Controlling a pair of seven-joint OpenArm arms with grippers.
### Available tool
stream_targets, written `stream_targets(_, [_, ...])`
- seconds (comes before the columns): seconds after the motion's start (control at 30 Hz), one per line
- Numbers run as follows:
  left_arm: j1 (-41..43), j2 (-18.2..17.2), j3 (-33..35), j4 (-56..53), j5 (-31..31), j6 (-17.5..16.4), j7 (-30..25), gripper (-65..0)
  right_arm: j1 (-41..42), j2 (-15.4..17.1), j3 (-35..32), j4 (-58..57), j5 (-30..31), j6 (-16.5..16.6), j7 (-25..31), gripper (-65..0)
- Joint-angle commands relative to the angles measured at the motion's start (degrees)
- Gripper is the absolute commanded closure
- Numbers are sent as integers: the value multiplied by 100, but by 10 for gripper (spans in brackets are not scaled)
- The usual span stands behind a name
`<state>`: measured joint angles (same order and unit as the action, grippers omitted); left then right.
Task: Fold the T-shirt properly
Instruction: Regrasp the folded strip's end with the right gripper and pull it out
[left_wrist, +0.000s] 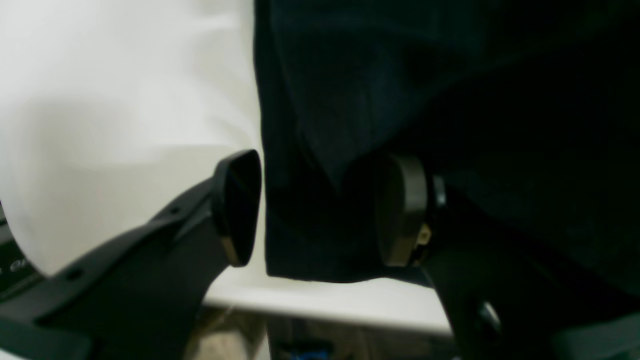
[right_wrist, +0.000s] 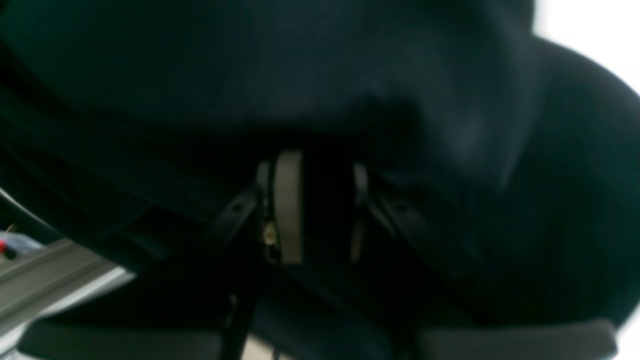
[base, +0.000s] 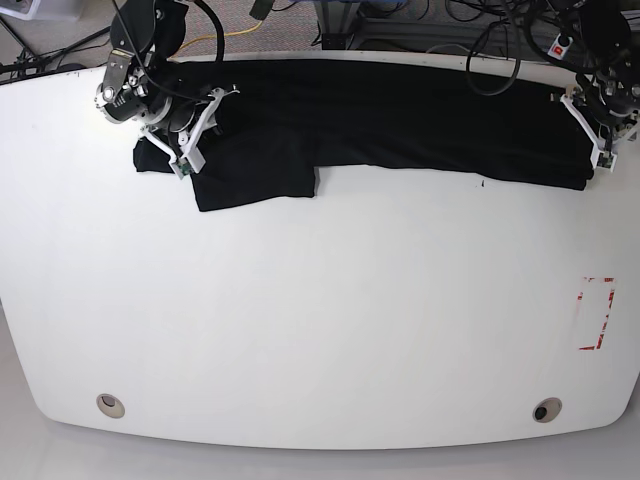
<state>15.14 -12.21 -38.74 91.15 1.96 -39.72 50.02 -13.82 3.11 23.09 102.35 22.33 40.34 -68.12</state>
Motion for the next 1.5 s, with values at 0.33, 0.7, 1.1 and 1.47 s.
stream_targets(0.33, [-771,73,204,-751,600,-28,189,-338,1536,976,34,-2318,-118,-34,856,-117])
stream_targets(0.7, [-797,82,160,-707,415,-28,198,-338,2486,1302,34,-2459,-74,-34,557,-222])
stream_targets(1.1, [-797,82,160,-698,160,-28,198,-338,3057,1311,-10,-2520,110,-34,460,-466])
stream_targets(1.47, [-797,82,160,-698,160,-28,198,-338,3866,1311,-265,-4287,101,-34,988,-472])
